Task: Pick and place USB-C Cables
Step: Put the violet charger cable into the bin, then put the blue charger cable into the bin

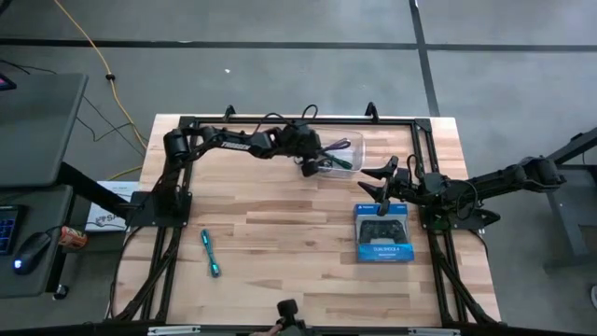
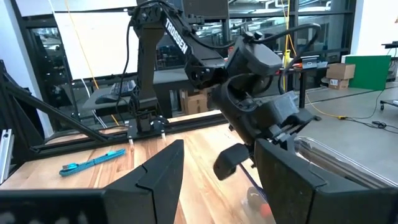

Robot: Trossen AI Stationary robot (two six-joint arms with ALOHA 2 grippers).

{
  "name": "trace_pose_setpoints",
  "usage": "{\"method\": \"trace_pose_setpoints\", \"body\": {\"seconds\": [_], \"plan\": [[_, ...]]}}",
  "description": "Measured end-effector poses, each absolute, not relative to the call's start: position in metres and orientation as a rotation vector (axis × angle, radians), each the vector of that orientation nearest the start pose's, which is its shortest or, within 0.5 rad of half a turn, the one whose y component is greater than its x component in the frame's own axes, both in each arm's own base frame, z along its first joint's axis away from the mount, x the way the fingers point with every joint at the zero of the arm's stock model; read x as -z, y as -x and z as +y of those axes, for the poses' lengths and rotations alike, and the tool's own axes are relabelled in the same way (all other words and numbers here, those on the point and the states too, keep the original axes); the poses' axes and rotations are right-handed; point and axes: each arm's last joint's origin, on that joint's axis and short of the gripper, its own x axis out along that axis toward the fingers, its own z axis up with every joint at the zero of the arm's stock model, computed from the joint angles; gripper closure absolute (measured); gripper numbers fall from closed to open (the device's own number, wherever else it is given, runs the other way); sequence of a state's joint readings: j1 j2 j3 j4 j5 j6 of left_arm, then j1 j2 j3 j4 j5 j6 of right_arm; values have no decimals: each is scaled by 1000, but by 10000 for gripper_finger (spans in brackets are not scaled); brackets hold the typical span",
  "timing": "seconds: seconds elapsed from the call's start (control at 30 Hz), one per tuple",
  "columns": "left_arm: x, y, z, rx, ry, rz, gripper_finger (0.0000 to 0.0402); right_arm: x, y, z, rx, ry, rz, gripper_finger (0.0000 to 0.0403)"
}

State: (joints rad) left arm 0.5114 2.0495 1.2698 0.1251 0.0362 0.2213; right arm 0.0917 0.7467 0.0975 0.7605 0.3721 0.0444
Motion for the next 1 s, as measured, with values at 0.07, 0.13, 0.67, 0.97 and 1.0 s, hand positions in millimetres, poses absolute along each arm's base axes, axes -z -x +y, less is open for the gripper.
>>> {"method": "trace_pose_setpoints", "body": {"seconds": [0.07,0.13,0.67,0.97,1.0], "plan": [[-147,-383,213,-391,-42,661,401,-193,-152,3,278,-70,-115,213],[-146,-383,213,-395,-45,660,402,-193,-152,3,279,-70,-114,213],[-148,-386,210,-422,-13,624,381,-193,-152,3,281,-59,-113,213],[-162,-383,202,-406,-9,638,315,-193,-152,3,292,-47,-110,213],[-162,-383,202,-409,-5,640,307,-193,-152,3,292,-48,-112,213]]}}
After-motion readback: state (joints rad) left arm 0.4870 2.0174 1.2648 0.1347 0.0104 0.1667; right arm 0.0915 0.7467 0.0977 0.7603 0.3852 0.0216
